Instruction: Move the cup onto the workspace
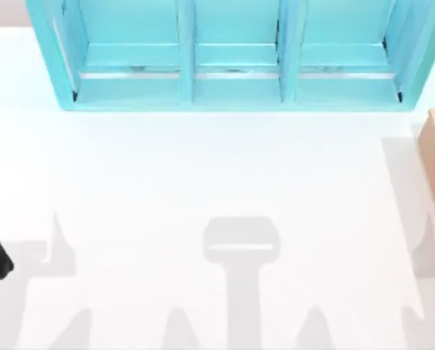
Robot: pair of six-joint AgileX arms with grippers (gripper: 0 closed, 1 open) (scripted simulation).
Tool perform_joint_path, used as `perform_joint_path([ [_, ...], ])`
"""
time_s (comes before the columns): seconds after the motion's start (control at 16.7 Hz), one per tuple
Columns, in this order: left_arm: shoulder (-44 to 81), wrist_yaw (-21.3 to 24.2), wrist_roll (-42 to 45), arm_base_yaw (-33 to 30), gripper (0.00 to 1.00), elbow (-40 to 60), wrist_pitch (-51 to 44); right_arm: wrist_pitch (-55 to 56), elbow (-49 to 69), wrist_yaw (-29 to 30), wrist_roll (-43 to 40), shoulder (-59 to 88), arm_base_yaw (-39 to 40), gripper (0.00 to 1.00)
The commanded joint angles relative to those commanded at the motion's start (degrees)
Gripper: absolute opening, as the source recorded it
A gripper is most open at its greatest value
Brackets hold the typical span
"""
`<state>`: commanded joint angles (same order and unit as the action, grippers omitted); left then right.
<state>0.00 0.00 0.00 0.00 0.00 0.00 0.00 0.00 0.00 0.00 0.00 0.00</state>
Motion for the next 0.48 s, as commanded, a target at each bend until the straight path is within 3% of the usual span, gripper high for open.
perform_joint_path([
  [0.24, 0.00, 0.00, 0.00, 0.00, 1.00, 0.00, 0.00, -1.76, 1.81, 0.01, -0.63, 1.84, -0.66, 1.00],
  [0.48, 0.00, 0.00, 0.00, 0.00, 1.00, 0.00, 0.00, -11.20, 12.08, -0.06, -3.98, 12.80, -3.98, 1.00],
])
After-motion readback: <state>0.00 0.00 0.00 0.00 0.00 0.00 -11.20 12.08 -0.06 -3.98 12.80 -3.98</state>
